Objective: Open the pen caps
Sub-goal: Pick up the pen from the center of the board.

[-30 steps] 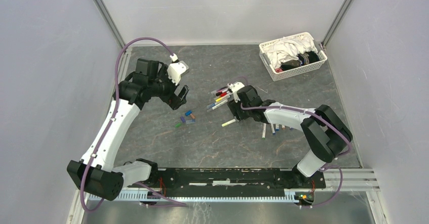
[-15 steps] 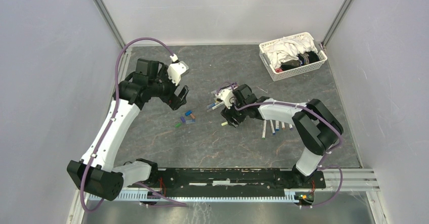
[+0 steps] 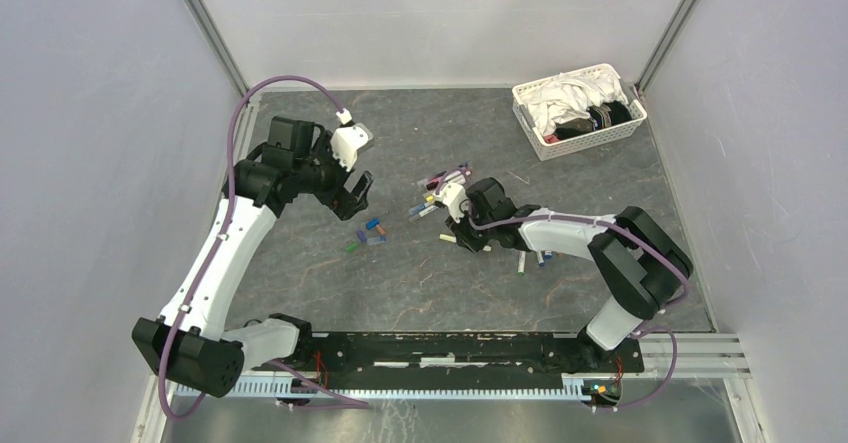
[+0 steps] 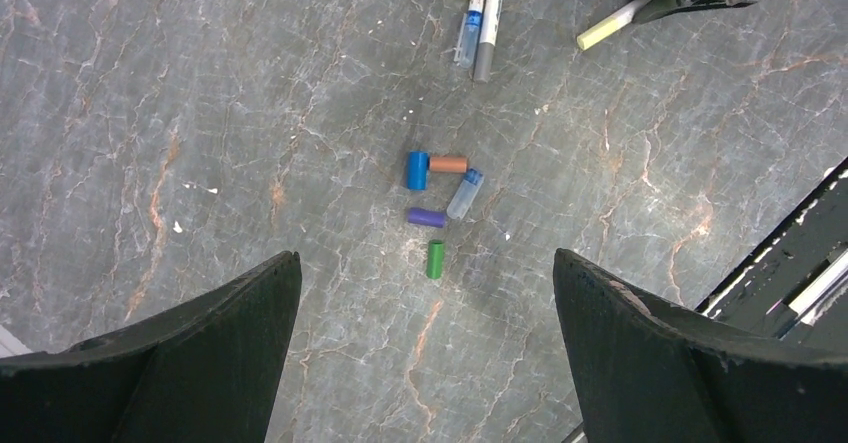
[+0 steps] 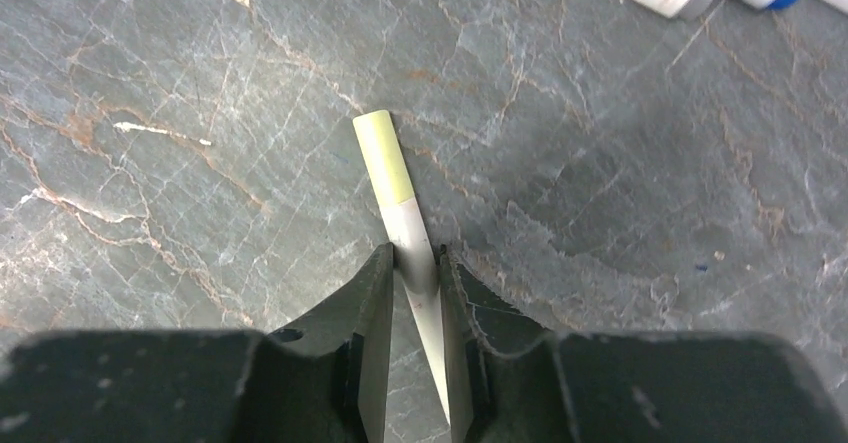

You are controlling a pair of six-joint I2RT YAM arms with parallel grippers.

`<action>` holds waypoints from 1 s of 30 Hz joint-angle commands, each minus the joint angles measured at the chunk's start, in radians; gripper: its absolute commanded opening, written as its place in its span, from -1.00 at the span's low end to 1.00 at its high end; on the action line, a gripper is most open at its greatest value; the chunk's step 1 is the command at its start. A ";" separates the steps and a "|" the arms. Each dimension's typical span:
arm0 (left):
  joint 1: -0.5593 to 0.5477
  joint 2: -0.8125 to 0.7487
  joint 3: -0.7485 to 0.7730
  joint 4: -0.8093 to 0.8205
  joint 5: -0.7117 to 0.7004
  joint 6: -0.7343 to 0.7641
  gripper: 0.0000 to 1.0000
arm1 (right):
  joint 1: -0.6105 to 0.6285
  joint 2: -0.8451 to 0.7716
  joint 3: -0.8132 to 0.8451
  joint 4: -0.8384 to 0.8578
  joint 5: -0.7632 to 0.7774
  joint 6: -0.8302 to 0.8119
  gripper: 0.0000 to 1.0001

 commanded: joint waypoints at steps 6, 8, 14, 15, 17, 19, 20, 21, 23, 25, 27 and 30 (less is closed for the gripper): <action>0.005 0.006 0.052 -0.054 0.077 0.064 1.00 | 0.008 -0.127 -0.182 -0.023 0.059 0.111 -0.21; 0.005 0.009 0.058 -0.071 0.094 0.077 1.00 | 0.009 -0.152 -0.214 -0.019 0.056 0.121 -0.13; 0.005 0.025 0.066 -0.113 0.150 0.115 1.00 | 0.012 -0.180 -0.270 -0.013 0.079 0.148 -0.16; 0.005 0.030 0.070 -0.122 0.158 0.122 1.00 | 0.013 -0.182 -0.273 -0.009 0.090 0.157 -0.37; 0.005 0.039 0.077 -0.138 0.175 0.137 1.00 | 0.015 -0.192 -0.279 0.008 0.086 0.166 -0.76; 0.005 0.046 0.074 -0.152 0.191 0.153 1.00 | 0.021 -0.215 -0.286 0.035 0.081 0.199 -1.00; 0.005 0.047 0.066 -0.155 0.202 0.164 1.00 | 0.021 -0.227 -0.286 0.045 0.071 0.209 -1.00; 0.006 0.048 0.053 -0.159 0.218 0.178 1.00 | 0.021 -0.244 -0.282 0.046 0.049 0.219 -1.00; 0.004 0.040 0.000 -0.151 0.259 0.216 1.00 | 0.022 -0.277 -0.261 0.081 -0.023 0.237 -1.00; 0.001 0.024 -0.065 -0.150 0.322 0.275 1.00 | 0.022 -0.307 -0.229 0.110 -0.146 0.264 -1.00; -0.006 0.006 -0.122 -0.149 0.378 0.335 1.00 | 0.022 -0.316 -0.199 0.154 -0.311 0.302 -1.00; -0.040 -0.005 -0.162 -0.147 0.424 0.373 1.00 | 0.021 -0.284 -0.137 0.188 -0.533 0.376 -1.00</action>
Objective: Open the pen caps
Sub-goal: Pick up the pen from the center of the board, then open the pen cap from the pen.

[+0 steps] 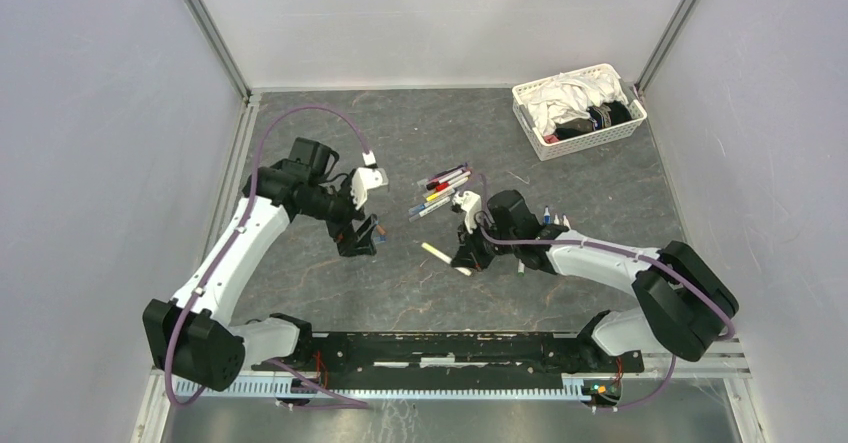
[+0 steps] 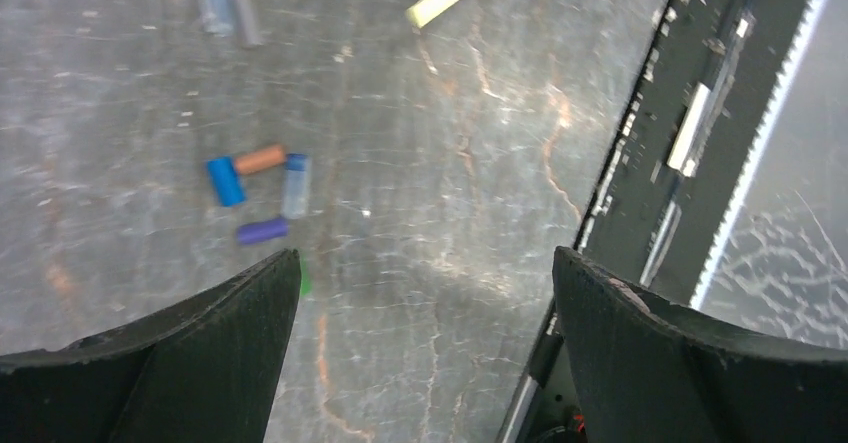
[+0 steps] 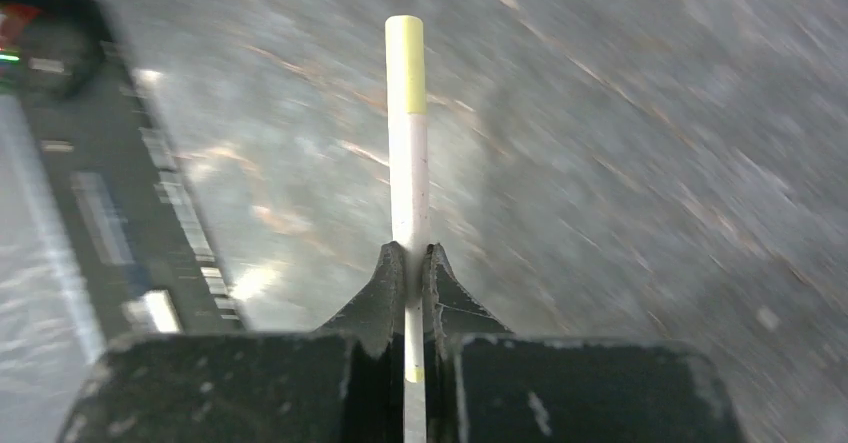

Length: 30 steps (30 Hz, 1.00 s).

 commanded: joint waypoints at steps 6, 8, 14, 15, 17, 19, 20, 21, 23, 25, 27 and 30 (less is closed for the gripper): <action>-0.141 0.000 -0.048 -0.008 0.139 0.145 1.00 | 0.018 0.045 0.191 0.137 -0.499 0.193 -1.00; -0.167 0.024 -0.043 -0.005 0.144 0.144 0.98 | 0.023 0.059 0.214 0.138 -0.508 0.206 -1.00; -0.211 0.079 -0.027 -0.015 0.150 0.164 0.72 | 0.024 0.080 0.245 0.151 -0.555 0.232 -1.00; -0.214 0.084 -0.022 -0.026 0.152 0.179 0.65 | 0.024 0.082 0.248 0.146 -0.560 0.230 -1.00; -0.220 0.093 -0.009 -0.051 0.160 0.206 0.46 | 0.025 0.087 0.255 0.138 -0.573 0.224 -1.00; -0.223 0.106 0.001 -0.075 0.169 0.230 0.18 | 0.025 0.091 0.262 0.129 -0.577 0.219 -1.00; -0.225 0.111 0.004 -0.083 0.172 0.238 0.03 | 0.025 0.094 0.264 0.129 -0.579 0.219 -1.00; -0.226 0.119 0.007 -0.090 0.174 0.245 -0.16 | 0.025 0.097 0.269 0.127 -0.579 0.221 -1.00; -0.229 0.127 0.013 -0.099 0.181 0.255 -0.36 | 0.026 0.106 0.278 0.126 -0.584 0.225 -1.00; -0.230 0.132 0.018 -0.108 0.190 0.265 -0.69 | 0.027 0.114 0.287 0.125 -0.587 0.232 -1.00; -0.232 0.131 0.019 -0.107 0.202 0.269 -0.95 | 0.030 0.126 0.295 0.129 -0.591 0.241 -1.00; -0.233 0.125 0.016 -0.106 0.207 0.270 -0.96 | 0.038 0.142 0.287 0.185 -0.587 0.295 -0.55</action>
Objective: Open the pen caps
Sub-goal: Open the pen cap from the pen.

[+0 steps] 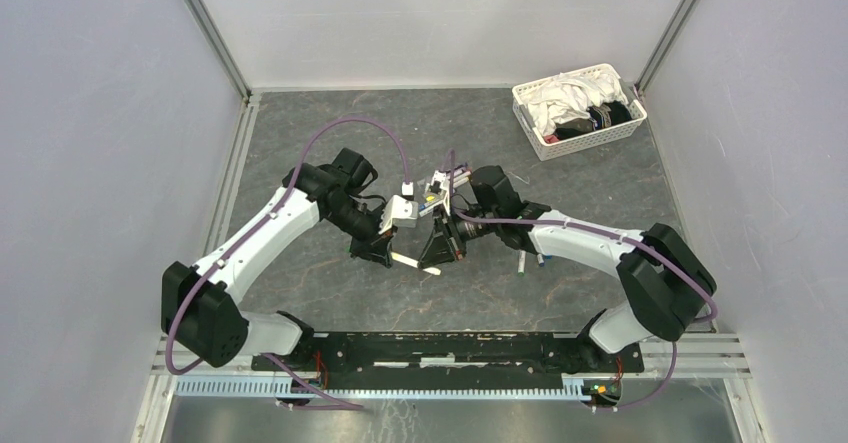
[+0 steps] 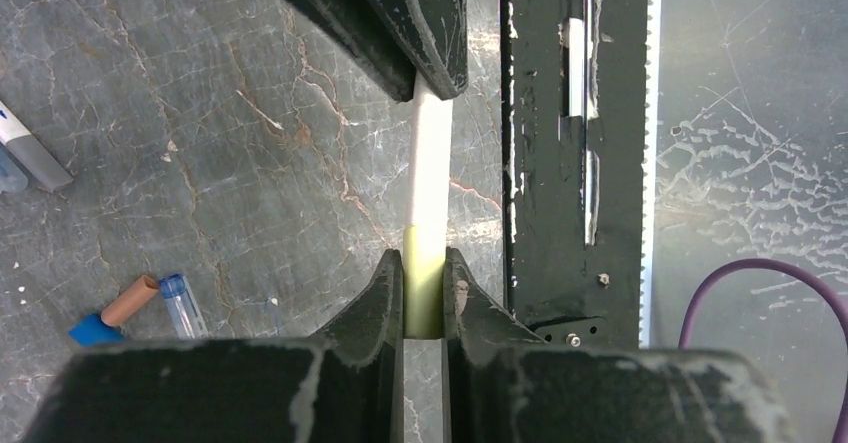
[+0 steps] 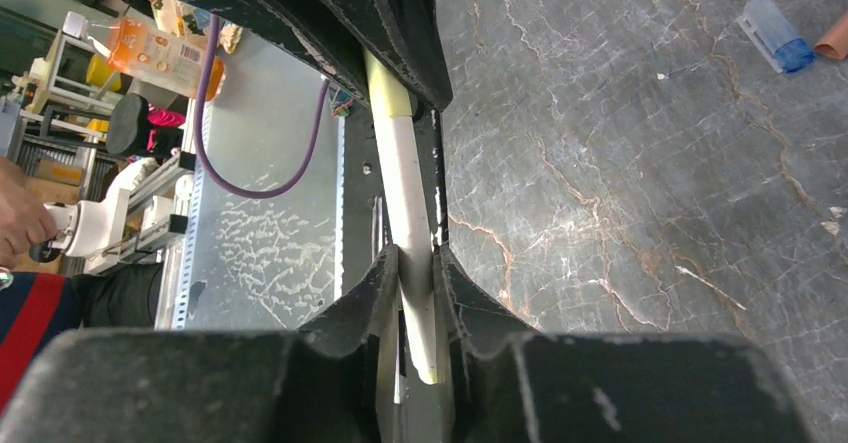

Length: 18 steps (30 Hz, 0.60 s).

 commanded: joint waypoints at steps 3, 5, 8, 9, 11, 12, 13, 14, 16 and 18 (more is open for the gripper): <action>-0.011 -0.012 0.032 0.000 0.080 0.048 -0.95 | 0.026 0.051 0.011 0.211 -0.005 0.165 -0.24; -0.011 -0.018 0.032 0.009 0.080 0.038 -0.96 | 0.037 0.071 -0.018 0.342 -0.023 0.262 -0.18; -0.011 -0.029 0.030 0.010 0.085 0.037 -0.96 | 0.046 0.097 -0.046 0.530 -0.029 0.400 -0.23; -0.011 -0.030 0.028 0.011 0.085 0.037 -0.96 | 0.046 0.105 -0.048 0.564 -0.027 0.428 -0.34; -0.011 -0.033 0.028 0.007 0.075 0.040 -0.96 | 0.045 0.123 -0.041 0.591 -0.024 0.457 -0.74; -0.011 -0.033 0.030 0.002 0.070 0.044 -0.96 | 0.046 0.126 -0.038 0.586 -0.024 0.458 -0.93; -0.011 -0.034 0.034 -0.004 0.065 0.045 -0.95 | 0.046 0.126 -0.038 0.580 -0.026 0.454 -1.00; -0.011 -0.035 0.038 -0.011 0.061 0.050 -0.96 | 0.046 0.122 -0.043 0.565 -0.030 0.444 -1.00; -0.008 -0.038 0.049 -0.031 0.043 0.069 -0.96 | 0.043 0.091 -0.061 0.486 -0.027 0.375 -1.00; 0.015 -0.037 0.065 -0.053 0.019 0.099 -0.96 | 0.039 0.047 -0.075 0.318 0.000 0.257 -1.00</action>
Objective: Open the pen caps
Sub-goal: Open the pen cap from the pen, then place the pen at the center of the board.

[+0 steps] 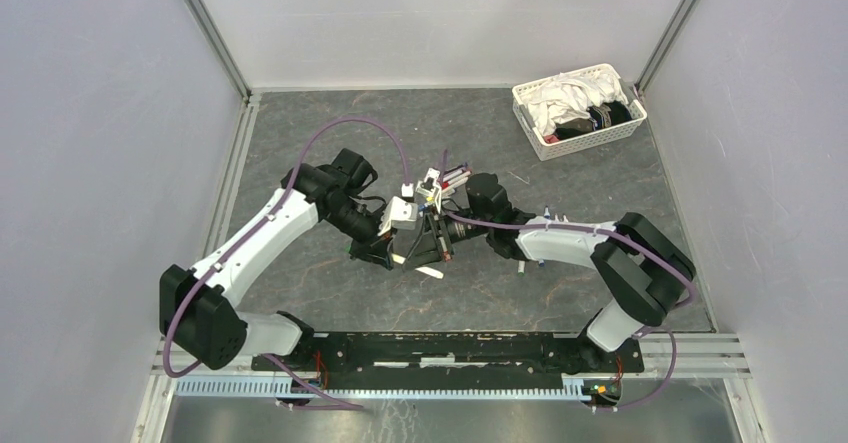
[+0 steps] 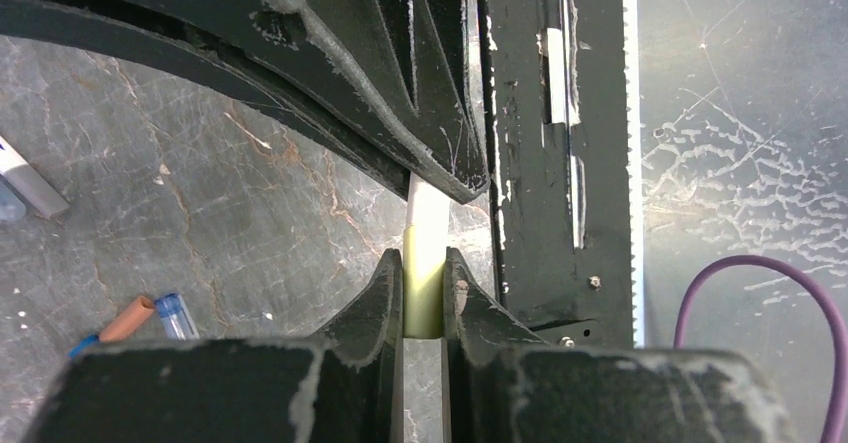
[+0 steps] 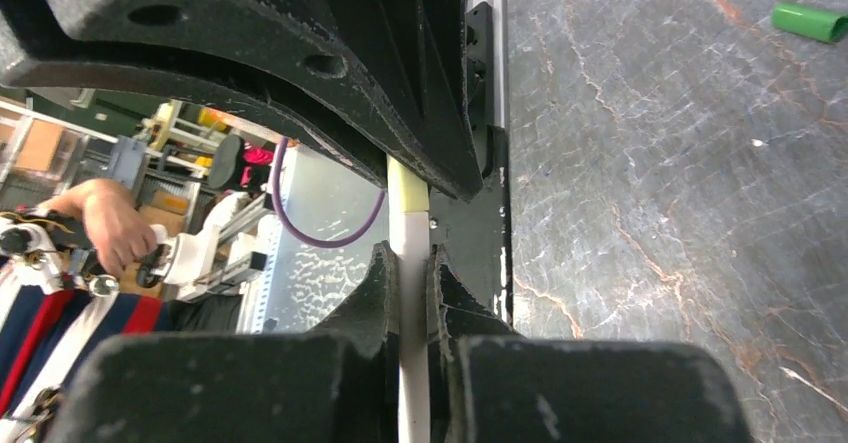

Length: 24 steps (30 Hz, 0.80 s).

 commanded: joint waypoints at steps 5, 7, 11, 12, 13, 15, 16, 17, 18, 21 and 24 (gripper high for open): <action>0.223 0.038 0.168 -0.190 -0.077 0.287 -0.96 | -0.010 -0.232 -0.099 -0.489 0.171 -0.308 -1.00; 0.279 0.084 0.217 -0.269 -0.116 0.356 -0.96 | -0.013 -0.311 -0.144 -0.558 0.219 -0.336 -1.00; 0.327 0.098 0.229 -0.260 -0.163 0.378 -0.96 | -0.040 -0.422 -0.188 -0.648 0.261 -0.366 -1.00; 0.329 0.094 0.225 -0.242 -0.157 0.366 -0.96 | -0.047 -0.434 -0.185 -0.669 0.274 -0.374 -1.00; 0.329 0.086 0.208 -0.215 -0.147 0.348 -0.96 | -0.056 -0.445 -0.178 -0.693 0.284 -0.385 -1.00; 0.327 0.066 0.153 -0.107 -0.124 0.281 -0.96 | -0.074 -0.467 -0.157 -0.731 0.346 -0.400 -1.00; 0.327 0.056 0.116 -0.025 -0.121 0.209 -0.96 | -0.088 -0.477 -0.140 -0.759 0.399 -0.405 -1.00; 0.327 0.053 0.084 0.057 -0.125 0.150 -0.96 | -0.104 -0.485 -0.126 -0.784 0.471 -0.408 -1.00; 0.327 0.054 0.056 0.121 -0.131 0.104 -0.96 | -0.123 -0.492 -0.111 -0.816 0.539 -0.407 -1.00; 0.326 0.084 -0.019 0.321 -0.155 -0.029 -0.95 | -0.194 -0.530 -0.113 -0.869 0.714 -0.384 -1.00; 0.320 0.130 -0.068 0.461 -0.222 -0.126 -0.92 | -0.271 -0.599 -0.153 -0.892 0.843 -0.352 -1.00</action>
